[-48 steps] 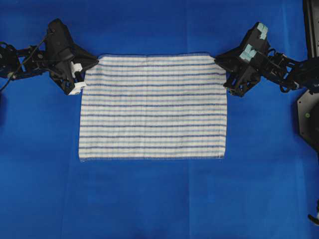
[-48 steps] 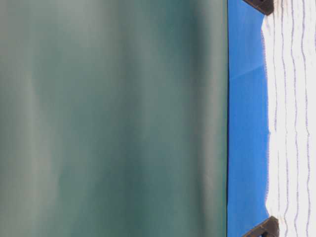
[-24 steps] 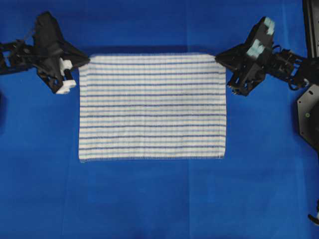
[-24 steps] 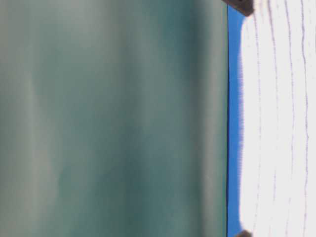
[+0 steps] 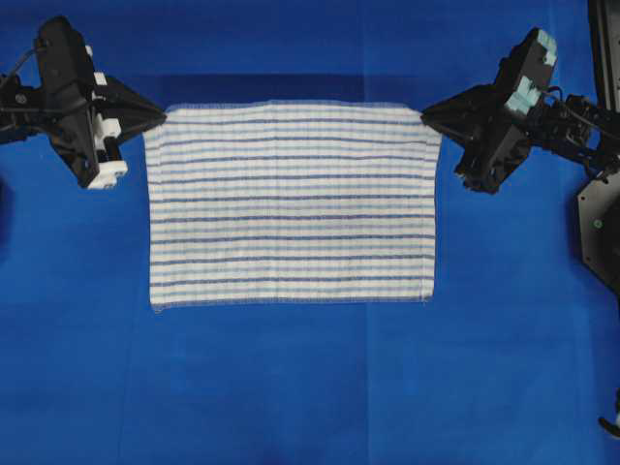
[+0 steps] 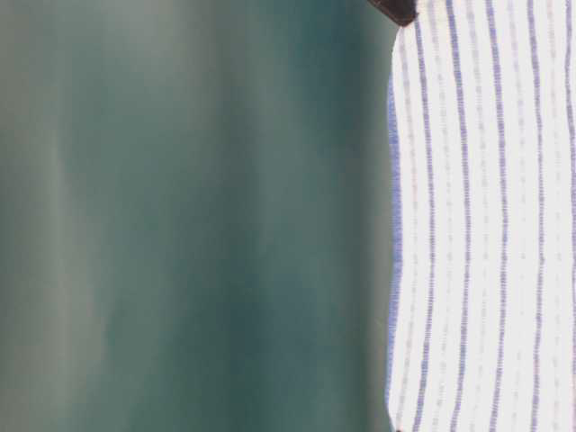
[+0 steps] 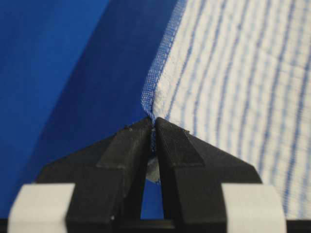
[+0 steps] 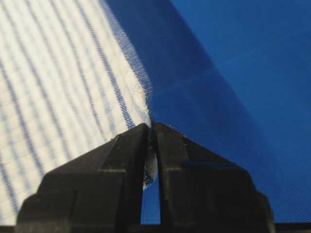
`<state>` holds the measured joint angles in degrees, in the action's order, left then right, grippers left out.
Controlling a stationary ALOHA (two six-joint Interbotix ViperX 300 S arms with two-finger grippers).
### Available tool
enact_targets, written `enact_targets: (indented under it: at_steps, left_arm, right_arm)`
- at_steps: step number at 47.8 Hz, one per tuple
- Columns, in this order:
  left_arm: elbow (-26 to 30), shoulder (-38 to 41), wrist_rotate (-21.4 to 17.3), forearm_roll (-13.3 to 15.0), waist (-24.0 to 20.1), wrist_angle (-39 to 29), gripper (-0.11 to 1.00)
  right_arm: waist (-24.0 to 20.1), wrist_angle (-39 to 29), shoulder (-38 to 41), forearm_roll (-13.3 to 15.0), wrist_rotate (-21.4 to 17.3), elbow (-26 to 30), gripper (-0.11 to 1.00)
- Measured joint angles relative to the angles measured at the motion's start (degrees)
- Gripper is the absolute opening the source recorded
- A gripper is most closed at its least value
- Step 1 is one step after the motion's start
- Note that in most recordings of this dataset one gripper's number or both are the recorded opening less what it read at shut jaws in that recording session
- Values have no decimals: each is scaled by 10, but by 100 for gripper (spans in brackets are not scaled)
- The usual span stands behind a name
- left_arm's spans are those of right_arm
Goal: Fold the blue towel.
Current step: 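Pull both corners down toward the bottom edge, folding towel in half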
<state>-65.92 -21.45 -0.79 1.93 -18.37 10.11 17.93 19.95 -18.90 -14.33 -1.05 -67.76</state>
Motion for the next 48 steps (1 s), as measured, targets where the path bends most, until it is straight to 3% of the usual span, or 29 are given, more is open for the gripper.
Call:
enact_targets:
  at_steps: [6,19,33,48]
  left_arm:
    - [-2,-2,4,-1,32,0,5]
    - [-12,-19,10,0,121,0,5]
    - [-18,-23,60,0,213,6,5]
    - [-18,14,98,0,281,44,5]
  right_arm:
    - [-29,-8,-8,-8,-3,0,-1]
    - [-126,-25,-45,-60,-11,-1,-1]
    - [-227,-24,-47,-118,-11,-3,-1]
    - [-293,-24,-7,-163,-11,-3,-1]
